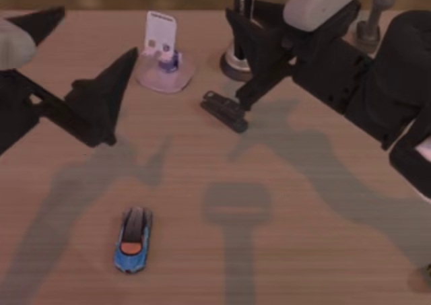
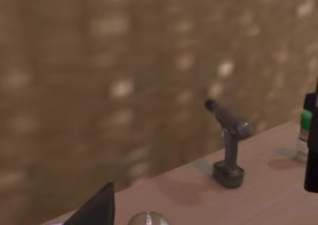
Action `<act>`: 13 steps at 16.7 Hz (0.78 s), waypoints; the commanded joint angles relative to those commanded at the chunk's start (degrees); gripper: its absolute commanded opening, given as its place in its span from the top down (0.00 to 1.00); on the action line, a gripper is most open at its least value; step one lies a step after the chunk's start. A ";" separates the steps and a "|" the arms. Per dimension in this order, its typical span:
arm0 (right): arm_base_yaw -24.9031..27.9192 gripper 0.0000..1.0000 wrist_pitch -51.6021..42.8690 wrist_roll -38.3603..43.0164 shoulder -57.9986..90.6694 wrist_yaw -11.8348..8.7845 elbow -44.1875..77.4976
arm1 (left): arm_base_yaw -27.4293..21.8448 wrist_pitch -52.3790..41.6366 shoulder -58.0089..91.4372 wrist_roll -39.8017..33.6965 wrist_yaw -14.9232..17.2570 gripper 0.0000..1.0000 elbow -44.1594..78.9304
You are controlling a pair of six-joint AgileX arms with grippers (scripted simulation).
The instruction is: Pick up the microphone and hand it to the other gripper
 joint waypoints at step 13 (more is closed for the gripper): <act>0.00 1.00 0.00 0.00 0.00 0.00 0.00 | -6.40 7.28 17.47 0.16 7.28 0.00 10.03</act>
